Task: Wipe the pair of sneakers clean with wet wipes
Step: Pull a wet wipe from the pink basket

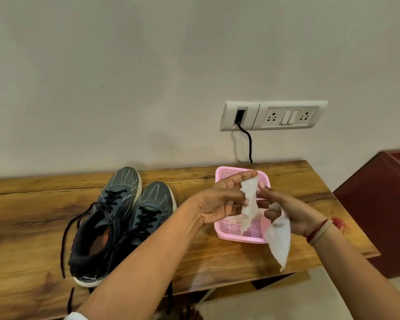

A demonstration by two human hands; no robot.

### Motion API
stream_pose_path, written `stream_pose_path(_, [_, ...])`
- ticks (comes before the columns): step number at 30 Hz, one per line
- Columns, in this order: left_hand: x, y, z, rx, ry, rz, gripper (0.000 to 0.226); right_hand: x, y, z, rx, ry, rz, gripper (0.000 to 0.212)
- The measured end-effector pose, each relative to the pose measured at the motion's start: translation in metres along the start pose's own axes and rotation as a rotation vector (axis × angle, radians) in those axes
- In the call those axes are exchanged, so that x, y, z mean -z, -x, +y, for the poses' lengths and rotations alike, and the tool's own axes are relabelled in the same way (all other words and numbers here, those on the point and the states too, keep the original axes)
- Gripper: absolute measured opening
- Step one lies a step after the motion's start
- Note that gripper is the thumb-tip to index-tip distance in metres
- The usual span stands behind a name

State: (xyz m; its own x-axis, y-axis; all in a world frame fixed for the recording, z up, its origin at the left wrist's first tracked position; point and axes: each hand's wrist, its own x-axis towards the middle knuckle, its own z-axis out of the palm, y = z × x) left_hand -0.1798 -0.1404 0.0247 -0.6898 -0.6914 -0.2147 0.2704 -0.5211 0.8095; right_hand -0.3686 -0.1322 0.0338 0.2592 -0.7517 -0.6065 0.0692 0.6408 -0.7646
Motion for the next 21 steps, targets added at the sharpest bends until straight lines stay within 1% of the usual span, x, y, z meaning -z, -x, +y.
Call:
stream_pose_path(1, [0.001,0.0,-0.001,-0.008,0.002,-0.007,0.074,0.003,-0.003,0.003,0.018,-0.045,-0.036,0.04])
stream_pose_path(2, [0.002,-0.001,-0.001,-0.012,0.002,0.002,0.075,0.006,-0.005,0.005,0.052,-0.077,-0.049,0.035])
stream_pose_path(4, [0.005,-0.003,-0.003,-0.003,-0.057,0.085,0.073,0.014,-0.01,0.004,0.146,-0.082,0.021,0.023])
stream_pose_path(5, [0.007,-0.006,-0.004,0.009,-0.114,0.157,0.072,0.019,-0.013,0.003,0.195,-0.058,0.071,0.026])
stream_pose_path(7, [0.011,-0.012,-0.006,0.045,-0.245,0.293,0.075,0.029,-0.019,0.003,0.269,0.029,0.159,0.044])
stream_pose_path(8, [0.013,-0.015,-0.007,0.071,-0.316,0.325,0.077,0.032,-0.021,0.002,0.279,0.076,0.202,0.041])
stream_pose_path(10, [0.013,-0.021,-0.01,0.128,-0.458,0.336,0.08,0.033,-0.023,0.003,0.289,0.193,0.269,0.013])
stream_pose_path(11, [0.012,-0.024,-0.011,0.149,-0.518,0.34,0.082,0.032,-0.026,0.003,0.29,0.263,0.308,0.008])
stream_pose_path(14, [0.009,-0.037,-0.009,0.183,-0.662,0.373,0.083,0.025,-0.036,0.005,0.311,0.409,0.422,0.009])
stream_pose_path(16, [0.011,-0.046,-0.005,0.223,-0.788,0.379,0.084,0.023,-0.047,0.005,0.308,0.521,0.532,0.007])
stream_pose_path(18, [0.013,-0.054,-0.002,0.264,-0.972,0.364,0.081,0.023,-0.064,0.004,0.283,0.687,0.626,0.011])
stream_pose_path(20, [0.012,-0.061,-0.002,0.32,-1.201,0.33,0.079,0.021,-0.075,0.003,0.232,0.833,0.665,0.008])
stream_pose_path(21, [0.01,-0.064,-0.003,0.36,-1.324,0.313,0.08,0.019,-0.079,0.004,0.205,0.891,0.677,0.012])
